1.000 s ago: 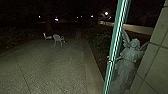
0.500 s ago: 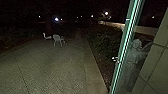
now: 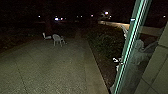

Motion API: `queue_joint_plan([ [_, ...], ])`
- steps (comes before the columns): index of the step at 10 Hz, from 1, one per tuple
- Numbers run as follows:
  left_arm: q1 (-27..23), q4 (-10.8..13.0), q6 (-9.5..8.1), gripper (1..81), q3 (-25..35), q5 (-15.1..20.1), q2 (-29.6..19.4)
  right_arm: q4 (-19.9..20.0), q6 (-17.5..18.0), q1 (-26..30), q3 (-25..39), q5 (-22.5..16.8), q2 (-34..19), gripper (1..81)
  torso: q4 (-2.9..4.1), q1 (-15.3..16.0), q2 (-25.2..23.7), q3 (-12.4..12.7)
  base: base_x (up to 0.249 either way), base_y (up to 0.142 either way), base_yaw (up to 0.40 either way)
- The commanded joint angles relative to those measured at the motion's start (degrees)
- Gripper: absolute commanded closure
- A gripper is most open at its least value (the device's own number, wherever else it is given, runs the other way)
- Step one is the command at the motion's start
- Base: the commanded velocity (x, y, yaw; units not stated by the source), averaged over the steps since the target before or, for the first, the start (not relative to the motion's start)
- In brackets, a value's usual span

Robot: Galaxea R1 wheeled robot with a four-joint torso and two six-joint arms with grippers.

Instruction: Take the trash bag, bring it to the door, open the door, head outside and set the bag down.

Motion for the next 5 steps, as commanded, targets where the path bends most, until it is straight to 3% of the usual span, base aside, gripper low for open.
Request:
queue_joint_plan([
  [1, -3.0, -0.2, 0.14, 81.1, -0.2, 3.3, -0.2, -0.1, -0.1, 2.0, 0.3, -3.0, 0.3, 1.0, 0.00, 0.0, 0.0, 0.0, 0.074, 0.000, 0.000],
  [5, -3.0, -0.2, 0.14, 81.1, -0.2, 3.3, -0.2, -0.1, -0.1, 2.1, 0.3, -3.1, 0.4, 1.0, 0.00, 0.0, 0.0, 0.0, 0.073, 0.000, 0.000],
])
